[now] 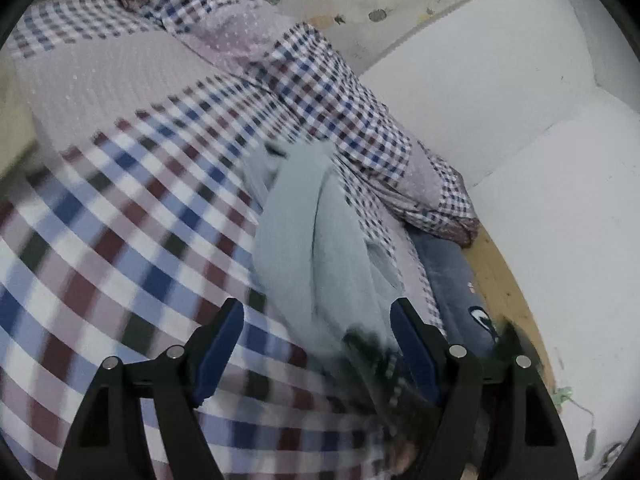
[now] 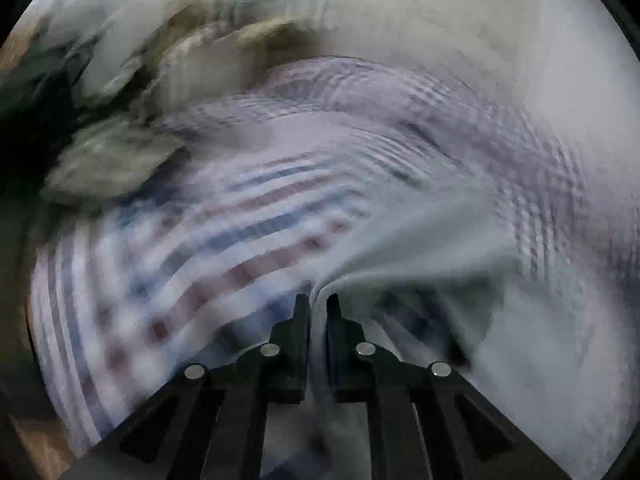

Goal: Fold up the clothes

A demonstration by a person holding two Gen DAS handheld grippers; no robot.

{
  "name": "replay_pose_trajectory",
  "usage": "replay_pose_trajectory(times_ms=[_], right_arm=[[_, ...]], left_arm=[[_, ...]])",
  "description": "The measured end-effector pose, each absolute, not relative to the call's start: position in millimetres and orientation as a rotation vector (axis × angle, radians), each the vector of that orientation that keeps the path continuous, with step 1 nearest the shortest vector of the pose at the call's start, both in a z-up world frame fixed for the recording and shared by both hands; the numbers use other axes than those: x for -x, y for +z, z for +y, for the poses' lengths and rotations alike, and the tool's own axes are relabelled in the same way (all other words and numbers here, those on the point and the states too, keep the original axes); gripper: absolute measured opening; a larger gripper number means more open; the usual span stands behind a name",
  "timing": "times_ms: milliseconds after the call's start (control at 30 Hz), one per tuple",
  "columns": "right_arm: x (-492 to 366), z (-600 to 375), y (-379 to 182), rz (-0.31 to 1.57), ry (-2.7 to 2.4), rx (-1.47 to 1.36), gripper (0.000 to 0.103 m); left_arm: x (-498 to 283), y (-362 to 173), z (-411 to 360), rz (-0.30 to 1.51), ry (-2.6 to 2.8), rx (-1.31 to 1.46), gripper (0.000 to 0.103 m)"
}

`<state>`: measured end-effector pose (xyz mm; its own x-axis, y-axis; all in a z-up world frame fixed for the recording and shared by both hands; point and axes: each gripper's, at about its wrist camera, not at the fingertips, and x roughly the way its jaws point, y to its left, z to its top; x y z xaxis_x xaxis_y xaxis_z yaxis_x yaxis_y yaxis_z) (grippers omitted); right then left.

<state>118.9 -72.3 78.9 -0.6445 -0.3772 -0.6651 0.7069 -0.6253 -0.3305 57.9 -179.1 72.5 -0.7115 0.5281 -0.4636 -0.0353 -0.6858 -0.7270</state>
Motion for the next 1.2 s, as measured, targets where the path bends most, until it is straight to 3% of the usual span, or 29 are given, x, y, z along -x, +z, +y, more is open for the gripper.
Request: replay_pose_trajectory(times_ms=[100,167,233,300,600,667,733,767,800,833,867,1000,1033,1100,1133,1200], right_arm=[[-166.2,-109.2,40.1,1.051,-2.010,-0.710,0.015],[-175.8,-109.7,29.2,1.077,-1.991,-0.715,0.020],[-175.4,-101.5,36.4,0.991,-1.977,-0.742,0.031],[-174.3,-92.6,44.7,0.897,-1.953,-0.772,0.054],[-171.6,-54.3,44.7,0.636,-1.810,-0.890,0.060],[-165.9,-42.1,43.8,0.588,-1.810,-0.913,0.060],[-160.0,-31.6,42.6,0.554,-1.813,-0.932,0.060],[-157.1,-26.5,42.0,0.538,-1.814,-0.941,0.060],[-154.7,-23.5,41.8,0.532,-1.817,-0.944,0.060],[-152.3,-20.6,41.7,0.527,-1.820,-0.948,0.060],[-150.3,-19.2,42.2,0.526,-1.821,-0.949,0.060],[-144.6,-14.3,44.4,0.527,-1.822,-0.946,0.060],[-144.1,-13.3,44.9,0.525,-1.819,-0.946,0.060],[-142.3,-11.3,46.8,0.511,-1.809,-0.943,0.060],[-144.9,-9.5,49.7,0.470,-1.800,-0.941,0.060],[-150.1,-5.8,55.6,0.389,-1.782,-0.935,0.060]], left_arm=[[-52.6,67.3,-185.7,-0.974,2.456,1.005,0.079],[-48.0,64.9,-180.3,-0.921,2.461,1.039,0.079],[-44.4,65.0,-164.4,-0.810,2.468,1.059,0.079],[-40.0,69.3,-139.9,-0.651,2.481,1.066,0.079],[-21.0,60.6,-42.6,0.058,2.605,1.174,0.079],[-12.6,50.4,-33.7,0.121,2.613,1.226,0.075],[-8.4,41.3,-32.2,0.185,2.655,1.262,0.051],[-6.4,36.8,-31.7,0.218,2.677,1.280,0.044],[-6.0,37.2,-37.5,0.188,2.725,1.274,0.013],[-5.9,38.4,-44.3,0.146,2.777,1.263,0.007],[-9.0,43.1,-62.6,-0.060,2.811,1.217,0.006],[-63.2,14.3,-174.4,-1.322,2.829,1.038,0.006],[-72.9,-2.6,-191.4,-1.500,2.775,1.085,0.007],[-81.7,-29.6,-213.0,-1.728,2.597,1.114,0.008],[-80.4,-29.8,-216.1,-1.728,2.568,1.120,0.008],[-78.3,-10.8,-207.1,-1.545,2.674,1.093,0.016]])
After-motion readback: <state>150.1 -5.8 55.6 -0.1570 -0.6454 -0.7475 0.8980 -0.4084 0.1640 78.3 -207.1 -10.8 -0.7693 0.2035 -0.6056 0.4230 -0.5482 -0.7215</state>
